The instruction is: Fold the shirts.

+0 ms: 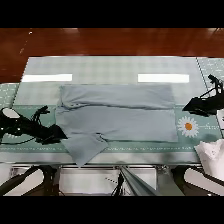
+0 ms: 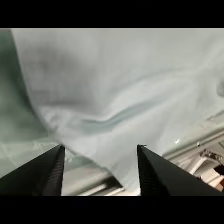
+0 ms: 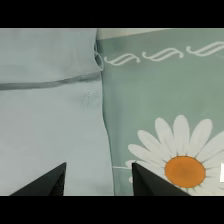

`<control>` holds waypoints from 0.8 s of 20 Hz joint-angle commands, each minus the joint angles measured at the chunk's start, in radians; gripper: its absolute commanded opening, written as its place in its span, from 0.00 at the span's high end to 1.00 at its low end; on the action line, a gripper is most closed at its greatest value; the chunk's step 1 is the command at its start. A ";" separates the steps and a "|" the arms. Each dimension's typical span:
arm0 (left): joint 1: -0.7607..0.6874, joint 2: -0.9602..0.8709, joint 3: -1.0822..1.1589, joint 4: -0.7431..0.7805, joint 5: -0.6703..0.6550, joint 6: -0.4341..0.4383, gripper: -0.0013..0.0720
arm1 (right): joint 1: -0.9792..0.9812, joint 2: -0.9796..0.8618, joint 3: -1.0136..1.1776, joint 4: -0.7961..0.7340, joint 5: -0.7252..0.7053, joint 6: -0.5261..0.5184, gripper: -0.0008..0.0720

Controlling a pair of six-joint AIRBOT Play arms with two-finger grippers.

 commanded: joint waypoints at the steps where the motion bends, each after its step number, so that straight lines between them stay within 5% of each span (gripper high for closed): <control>1: -0.082 -0.019 -0.017 -0.035 0.099 -0.056 0.56 | -0.001 0.001 -0.002 0.010 0.003 -0.001 0.31; 2: -0.100 -0.026 -0.016 -0.040 0.099 -0.056 0.90 | -0.002 0.001 -0.002 -0.010 0.009 0.001 0.31; 3: -0.106 -0.029 -0.016 -0.046 0.099 -0.056 0.95 | -0.002 0.001 -0.002 -0.066 0.018 0.019 0.31; 10: -0.092 -0.026 -0.016 -0.068 0.084 -0.023 0.95 | -0.143 0.075 -0.249 -0.013 0.083 0.003 0.31; 16: -0.093 -0.026 -0.016 -0.080 0.084 0.002 0.95 | -0.070 0.095 -0.433 -0.002 0.026 -0.005 0.31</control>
